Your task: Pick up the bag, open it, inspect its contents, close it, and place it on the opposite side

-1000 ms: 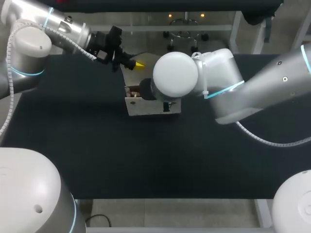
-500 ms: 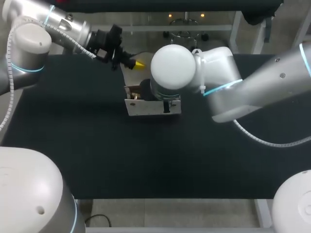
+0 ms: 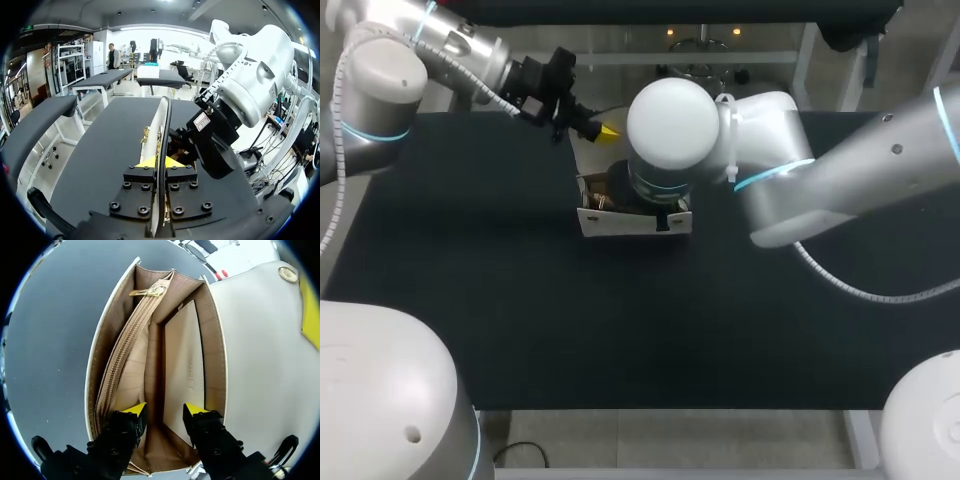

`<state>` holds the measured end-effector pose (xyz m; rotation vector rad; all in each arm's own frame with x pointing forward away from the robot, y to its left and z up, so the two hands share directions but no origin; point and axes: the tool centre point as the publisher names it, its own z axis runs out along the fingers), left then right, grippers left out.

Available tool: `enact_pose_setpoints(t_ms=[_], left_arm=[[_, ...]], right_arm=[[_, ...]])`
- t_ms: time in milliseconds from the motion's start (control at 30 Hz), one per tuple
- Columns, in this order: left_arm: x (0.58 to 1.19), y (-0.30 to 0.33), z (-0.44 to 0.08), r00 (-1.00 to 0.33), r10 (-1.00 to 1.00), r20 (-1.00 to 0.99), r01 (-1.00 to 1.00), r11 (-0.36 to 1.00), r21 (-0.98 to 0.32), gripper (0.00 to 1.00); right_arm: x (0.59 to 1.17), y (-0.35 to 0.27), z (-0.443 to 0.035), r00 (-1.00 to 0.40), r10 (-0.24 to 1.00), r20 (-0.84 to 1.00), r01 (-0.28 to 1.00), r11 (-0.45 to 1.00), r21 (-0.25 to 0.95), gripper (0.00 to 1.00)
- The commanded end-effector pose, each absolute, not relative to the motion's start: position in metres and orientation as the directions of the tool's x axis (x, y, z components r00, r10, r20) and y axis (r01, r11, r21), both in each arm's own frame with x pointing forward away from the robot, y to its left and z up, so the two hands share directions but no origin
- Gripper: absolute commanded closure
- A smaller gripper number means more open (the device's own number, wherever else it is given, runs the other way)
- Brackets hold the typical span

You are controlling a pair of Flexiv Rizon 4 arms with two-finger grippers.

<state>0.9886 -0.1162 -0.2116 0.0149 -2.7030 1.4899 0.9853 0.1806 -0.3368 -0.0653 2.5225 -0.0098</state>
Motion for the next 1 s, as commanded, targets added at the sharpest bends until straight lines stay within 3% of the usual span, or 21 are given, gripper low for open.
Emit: enact_pose_setpoints(t_ms=[33,167,233,300,500,667,1000], left_arm=[[0.9963,-0.1197,-0.2165,-0.997,0.03,0.071,-0.043,0.537,-0.843,1.0],[0.9973,-0.1202,-0.2169,-0.997,0.028,0.074,-0.047,0.539,-0.841,1.0],[0.9973,-0.1203,-0.2168,-0.997,0.029,0.074,-0.046,0.538,-0.842,1.0],[0.9972,-0.121,-0.2173,-0.997,0.031,0.075,-0.047,0.537,-0.842,1.0],[0.9961,-0.1212,-0.2189,-0.997,0.031,0.072,-0.043,0.542,-0.839,1.0],[0.9948,-0.1217,-0.2182,-0.997,0.034,0.064,-0.035,0.544,-0.838,1.0],[0.9957,-0.1222,-0.2203,-0.997,0.033,0.072,-0.042,0.548,-0.835,1.0]], right_arm=[[0.9902,0.1814,-0.3377,-0.819,-0.047,-0.572,-0.048,0.999,-0.014,0.51],[0.991,0.1802,-0.3358,-0.82,-0.043,-0.571,-0.046,0.999,-0.01,0.5],[0.9913,0.1802,-0.3357,-0.823,-0.042,-0.567,-0.044,0.999,-0.01,0.45],[0.9922,0.1801,-0.3369,-0.826,-0.04,-0.562,-0.042,0.999,-0.01,0.27],[0.9929,0.1793,-0.3382,-0.833,-0.035,-0.552,-0.032,0.999,-0.014,0.2],[0.994,0.179,-0.338,-0.836,-0.034,-0.548,-0.03,0.999,-0.017,0.0],[0.9947,0.1792,-0.3387,-0.84,-0.032,-0.541,-0.028,0.999,-0.017,0.0]])
